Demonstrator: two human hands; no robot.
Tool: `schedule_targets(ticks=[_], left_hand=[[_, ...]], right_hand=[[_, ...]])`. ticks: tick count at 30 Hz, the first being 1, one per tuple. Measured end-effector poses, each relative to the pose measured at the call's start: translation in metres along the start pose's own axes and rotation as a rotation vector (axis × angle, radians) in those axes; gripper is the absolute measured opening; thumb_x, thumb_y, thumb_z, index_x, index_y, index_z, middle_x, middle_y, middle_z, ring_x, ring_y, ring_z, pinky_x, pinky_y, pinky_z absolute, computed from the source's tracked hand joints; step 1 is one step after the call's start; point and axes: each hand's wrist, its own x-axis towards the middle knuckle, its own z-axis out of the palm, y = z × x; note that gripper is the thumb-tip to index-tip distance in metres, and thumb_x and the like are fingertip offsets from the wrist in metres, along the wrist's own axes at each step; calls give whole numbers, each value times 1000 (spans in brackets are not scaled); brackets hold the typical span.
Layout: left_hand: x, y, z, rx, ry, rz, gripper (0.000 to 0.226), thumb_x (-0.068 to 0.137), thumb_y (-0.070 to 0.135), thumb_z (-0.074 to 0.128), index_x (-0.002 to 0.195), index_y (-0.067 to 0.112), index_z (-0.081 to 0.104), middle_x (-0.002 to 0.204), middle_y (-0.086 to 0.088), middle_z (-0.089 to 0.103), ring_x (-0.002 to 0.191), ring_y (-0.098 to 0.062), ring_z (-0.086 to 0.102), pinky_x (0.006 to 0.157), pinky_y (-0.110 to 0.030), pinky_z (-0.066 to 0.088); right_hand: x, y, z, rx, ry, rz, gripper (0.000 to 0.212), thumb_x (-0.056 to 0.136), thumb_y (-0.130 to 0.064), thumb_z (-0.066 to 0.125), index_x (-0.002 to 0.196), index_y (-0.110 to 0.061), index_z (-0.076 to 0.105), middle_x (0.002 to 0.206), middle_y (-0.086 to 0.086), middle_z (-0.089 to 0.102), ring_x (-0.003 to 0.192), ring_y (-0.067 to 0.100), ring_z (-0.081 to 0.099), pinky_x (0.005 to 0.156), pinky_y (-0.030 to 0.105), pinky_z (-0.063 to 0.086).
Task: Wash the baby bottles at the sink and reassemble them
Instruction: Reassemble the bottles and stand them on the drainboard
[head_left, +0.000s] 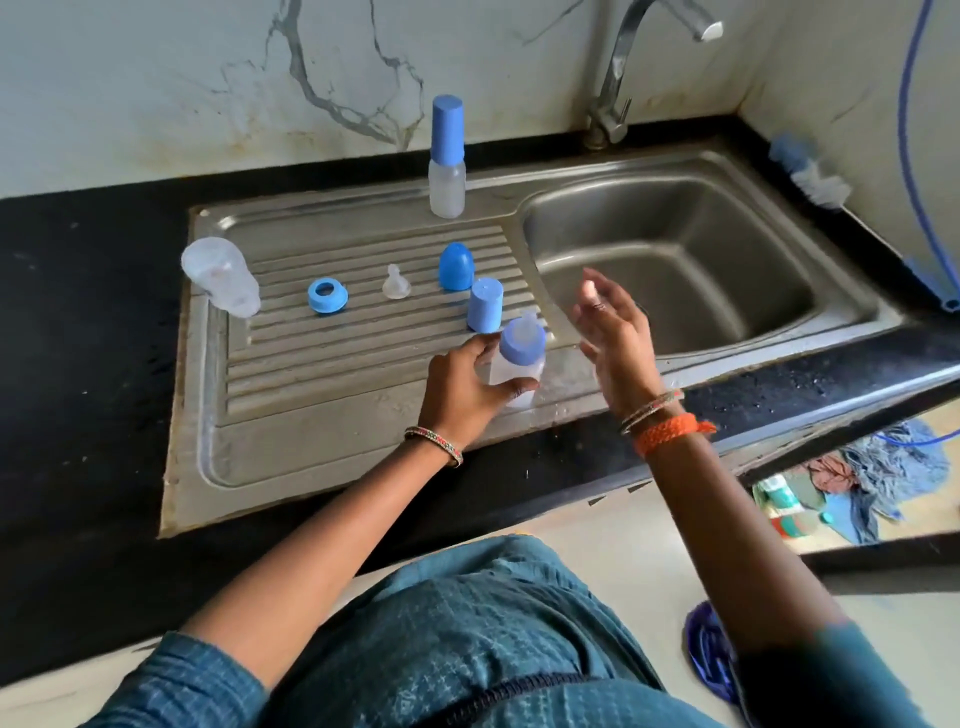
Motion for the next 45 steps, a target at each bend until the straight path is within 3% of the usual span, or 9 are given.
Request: schedule_targets(ticks=[8,18,21,25,28,31,35,37,45], left_hand=[[-1,3,-3,-38,-43,-7,63,60,30,87,118,18,64,106,19,61,94,28,49,81,5,34],[43,24,-25,-192,-113,1,56,57,21,88,106,31,64,107,13,69,104,-3,64,93,-21,49],[54,34,-26,-173,-129,15,50,62,18,87,106,29,65,97,19,69,94,5,64,82,-11,49],[61,39,-24,-179,-140,12,46,68,14,83,109,22,63,100,9,69,91,0,64,81,-17,51],[68,44,-24,-133,-158,60,46,70,21,82,111,22,62,103,7,68,92,0,63,79,-12,49],[73,49,-23,-115,-173,63,51,67,33,82,113,22,62,106,5,68,95,-6,63,81,-13,48],[77,54,-19,-256,-201,-6,63,60,47,74,115,20,61,108,0,66,93,-9,63,80,-24,51],[79,57,-19,-282,-165,9,51,60,47,72,106,26,61,98,3,65,84,0,60,74,-15,47],[114,94,-37,-386,-79,-113,9,72,35,62,76,28,67,77,1,64,81,-21,59,72,-33,47]], right_hand=[[87,10,45,-860,-511,-254,65,74,-22,81,133,-18,54,133,7,56,120,19,52,102,26,39],[122,-93,-38,-110,-398,-92,27,84,-24,69,111,-23,64,99,3,70,86,15,68,73,32,59],[118,-67,-75,185,-212,175,36,96,-31,50,130,-23,52,103,-2,69,88,14,67,82,38,54],[100,-12,-84,-834,343,571,61,83,-23,72,136,-10,43,136,12,52,121,27,54,109,53,30],[121,-47,-100,-293,226,339,49,73,-27,82,108,-4,56,98,12,67,73,19,66,62,32,54],[128,-69,-122,342,-111,243,37,78,-40,71,100,-12,64,88,6,69,80,18,68,83,45,52],[116,-35,-90,-576,374,397,49,85,-23,63,130,-10,47,119,12,64,111,29,61,109,50,28],[104,-47,-59,-357,662,193,53,85,-23,66,130,-9,41,120,15,59,109,30,60,101,38,38],[85,-131,23,151,111,-328,19,83,-6,69,92,-14,54,76,2,61,65,10,58,58,22,48]])
